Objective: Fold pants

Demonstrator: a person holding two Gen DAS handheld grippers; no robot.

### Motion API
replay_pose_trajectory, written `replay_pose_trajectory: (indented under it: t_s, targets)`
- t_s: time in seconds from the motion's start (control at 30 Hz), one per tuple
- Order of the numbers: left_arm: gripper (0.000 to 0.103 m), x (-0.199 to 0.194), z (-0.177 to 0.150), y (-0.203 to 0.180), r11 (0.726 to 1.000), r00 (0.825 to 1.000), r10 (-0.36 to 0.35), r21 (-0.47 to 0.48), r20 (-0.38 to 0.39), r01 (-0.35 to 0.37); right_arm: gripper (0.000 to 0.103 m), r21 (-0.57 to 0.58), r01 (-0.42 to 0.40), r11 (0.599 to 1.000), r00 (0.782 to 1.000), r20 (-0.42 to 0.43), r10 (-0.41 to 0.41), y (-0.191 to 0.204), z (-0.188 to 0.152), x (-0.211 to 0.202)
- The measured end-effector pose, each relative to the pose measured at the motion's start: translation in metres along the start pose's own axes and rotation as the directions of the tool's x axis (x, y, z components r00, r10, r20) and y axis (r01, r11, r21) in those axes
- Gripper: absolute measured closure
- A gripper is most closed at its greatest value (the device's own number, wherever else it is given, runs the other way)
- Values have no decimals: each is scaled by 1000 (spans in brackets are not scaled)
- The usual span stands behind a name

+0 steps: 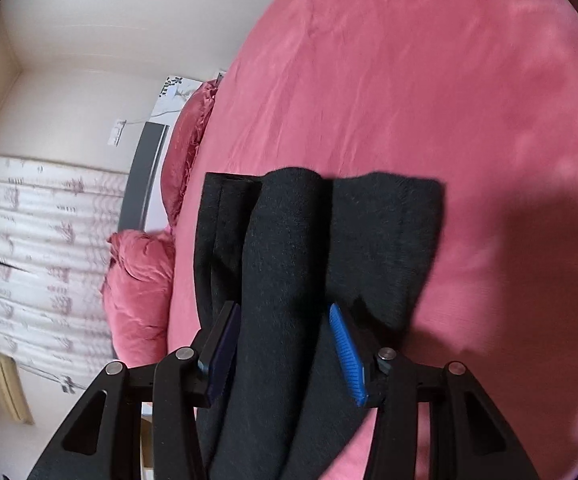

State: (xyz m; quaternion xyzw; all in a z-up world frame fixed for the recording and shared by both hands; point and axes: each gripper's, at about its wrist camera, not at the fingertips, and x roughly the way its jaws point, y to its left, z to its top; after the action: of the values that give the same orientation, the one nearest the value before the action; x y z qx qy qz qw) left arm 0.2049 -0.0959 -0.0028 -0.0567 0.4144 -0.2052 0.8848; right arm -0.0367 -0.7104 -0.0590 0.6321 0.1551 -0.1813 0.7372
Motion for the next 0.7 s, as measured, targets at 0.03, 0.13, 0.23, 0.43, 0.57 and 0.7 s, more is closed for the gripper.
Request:
replay_pose_trajectory:
  t_s: [0.03,0.13,0.23,0.43,0.57,0.7]
  targets:
    - [28,5,3,-4,1000,1000,9,10,-10,-9,55,9,14,1000,1000,-12,-14,0,0,9]
    - [28,26,9,-13,997,996,60,46,-58,-58,73,24,67,997,995,-72,-65,11,-2,39]
    - [28,40,13,-16,994,992,94,62,-87,-88,73,-86,-82,993,993,-93,74,55,1,44]
    - [24,42,7,-22,993,992,99,70,-76,-93,62,-262,-36,964,999,-38,27,74,2,20]
    - [23,38,1,-19,994,993,95,69,-73,-90,62,-194,86,977,987,-120,-110,36,-5,34]
    - [23,32,-1,-14,993,992,97,70,-84,-91,63,-38,76,996,994,-72,-79,9,-5,43]
